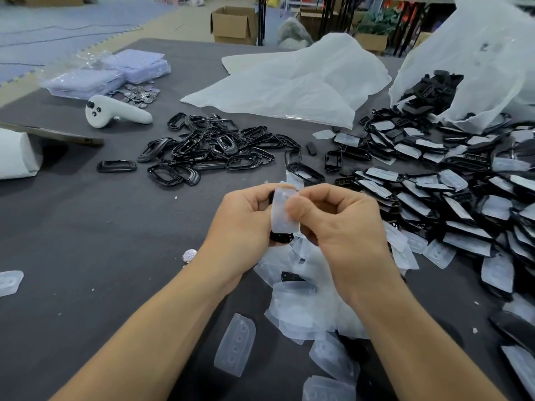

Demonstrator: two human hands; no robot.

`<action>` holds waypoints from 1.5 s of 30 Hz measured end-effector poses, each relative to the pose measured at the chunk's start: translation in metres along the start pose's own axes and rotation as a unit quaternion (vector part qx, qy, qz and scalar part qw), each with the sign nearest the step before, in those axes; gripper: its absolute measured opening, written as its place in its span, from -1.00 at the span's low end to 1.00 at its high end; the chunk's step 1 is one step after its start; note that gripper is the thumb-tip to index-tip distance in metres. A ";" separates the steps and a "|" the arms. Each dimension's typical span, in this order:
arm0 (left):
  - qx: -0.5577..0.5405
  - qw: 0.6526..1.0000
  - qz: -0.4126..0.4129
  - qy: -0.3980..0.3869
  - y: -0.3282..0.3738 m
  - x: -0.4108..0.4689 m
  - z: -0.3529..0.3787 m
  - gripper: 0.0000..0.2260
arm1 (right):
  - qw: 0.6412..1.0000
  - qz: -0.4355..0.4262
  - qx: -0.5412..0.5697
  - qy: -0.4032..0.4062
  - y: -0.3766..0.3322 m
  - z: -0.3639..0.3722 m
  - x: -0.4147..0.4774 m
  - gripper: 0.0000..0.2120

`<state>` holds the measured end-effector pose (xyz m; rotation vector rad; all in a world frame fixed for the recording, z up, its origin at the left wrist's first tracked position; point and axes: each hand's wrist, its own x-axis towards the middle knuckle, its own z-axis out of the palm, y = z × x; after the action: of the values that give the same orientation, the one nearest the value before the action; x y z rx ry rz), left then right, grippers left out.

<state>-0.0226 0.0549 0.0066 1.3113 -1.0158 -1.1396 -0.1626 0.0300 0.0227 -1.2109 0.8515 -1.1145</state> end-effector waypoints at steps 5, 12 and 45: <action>-0.090 0.995 -0.038 -0.025 0.001 0.000 0.001 -0.80 | 0.997 -0.025 -0.060 0.042 0.008 -0.001 0.003 -0.86; -0.200 0.963 -0.105 -0.145 0.006 0.004 -0.015 -0.63 | 0.997 -0.028 -0.072 0.006 0.009 -0.007 0.008 -0.88; -0.216 0.967 -0.084 -0.108 0.007 0.005 -0.010 -0.62 | 0.949 -0.033 -0.294 0.110 0.013 -0.003 0.003 -0.68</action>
<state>-0.0113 0.0515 0.0131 0.9495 -0.7578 -1.5598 -0.1624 0.0256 0.0095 -1.6266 1.3890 -1.0968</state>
